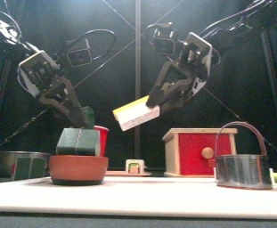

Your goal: Pull apart the egg and rice

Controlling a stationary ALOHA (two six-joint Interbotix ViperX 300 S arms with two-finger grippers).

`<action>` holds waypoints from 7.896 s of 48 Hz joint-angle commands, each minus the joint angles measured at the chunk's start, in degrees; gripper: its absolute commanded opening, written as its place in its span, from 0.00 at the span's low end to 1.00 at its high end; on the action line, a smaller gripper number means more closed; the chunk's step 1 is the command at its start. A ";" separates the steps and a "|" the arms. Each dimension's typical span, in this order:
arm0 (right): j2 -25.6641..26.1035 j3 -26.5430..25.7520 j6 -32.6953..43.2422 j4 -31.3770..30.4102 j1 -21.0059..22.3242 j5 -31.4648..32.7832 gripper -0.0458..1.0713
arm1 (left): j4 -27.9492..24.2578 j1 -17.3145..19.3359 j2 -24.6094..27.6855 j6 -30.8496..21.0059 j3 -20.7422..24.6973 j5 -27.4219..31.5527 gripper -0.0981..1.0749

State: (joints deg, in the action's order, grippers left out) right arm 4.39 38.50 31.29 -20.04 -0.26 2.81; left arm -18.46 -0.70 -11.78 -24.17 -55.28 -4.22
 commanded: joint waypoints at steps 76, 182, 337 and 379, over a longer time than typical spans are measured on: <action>2.81 1.67 -0.18 2.20 0.00 -0.18 0.58 | 5.45 2.20 3.60 0.26 2.55 7.56 0.93; 3.52 0.70 -0.53 -1.14 -0.18 -2.11 0.58 | -4.04 4.22 11.25 0.53 12.30 -13.45 0.77; 8.79 5.71 -0.18 1.41 -0.53 -1.76 0.58 | -3.16 4.92 5.10 0.44 4.31 -11.60 0.60; 7.47 4.57 -0.26 1.32 -0.97 -2.55 0.58 | -4.22 4.83 6.24 0.53 8.79 -12.83 0.87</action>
State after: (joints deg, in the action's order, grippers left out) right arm 11.51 45.09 31.11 -18.81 -1.05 0.79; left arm -22.50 3.96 -5.36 -23.73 -48.25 -16.52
